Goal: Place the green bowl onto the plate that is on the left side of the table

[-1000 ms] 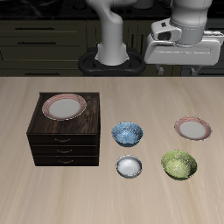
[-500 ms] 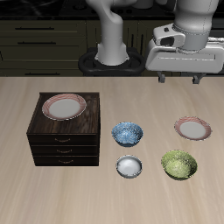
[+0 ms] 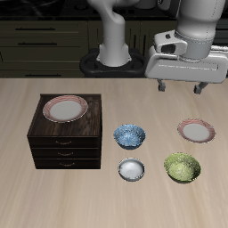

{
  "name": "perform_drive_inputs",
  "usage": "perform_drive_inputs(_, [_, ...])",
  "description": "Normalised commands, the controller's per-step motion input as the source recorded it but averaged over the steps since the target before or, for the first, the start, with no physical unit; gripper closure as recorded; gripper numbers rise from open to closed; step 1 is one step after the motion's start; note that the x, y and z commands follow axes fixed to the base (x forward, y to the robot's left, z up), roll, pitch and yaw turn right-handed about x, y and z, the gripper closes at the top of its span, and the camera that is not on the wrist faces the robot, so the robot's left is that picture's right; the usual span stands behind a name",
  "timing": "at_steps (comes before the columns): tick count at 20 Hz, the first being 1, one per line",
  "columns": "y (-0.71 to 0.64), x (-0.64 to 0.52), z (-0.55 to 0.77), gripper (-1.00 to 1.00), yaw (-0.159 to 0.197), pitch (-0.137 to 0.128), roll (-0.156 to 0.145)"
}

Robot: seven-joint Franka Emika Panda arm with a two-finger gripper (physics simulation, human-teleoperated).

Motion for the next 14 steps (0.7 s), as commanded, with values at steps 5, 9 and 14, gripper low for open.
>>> perform_drive_inputs(5, [-0.02, 0.21, -0.01, -1.0, 0.016, 0.006, 0.004])
perform_drive_inputs(9, [-0.02, 0.18, 0.01, -1.0, 0.031, -0.023, -0.007])
perform_drive_inputs(14, [-0.02, 0.07, -0.01, -1.0, -0.01, -0.005, 0.016])
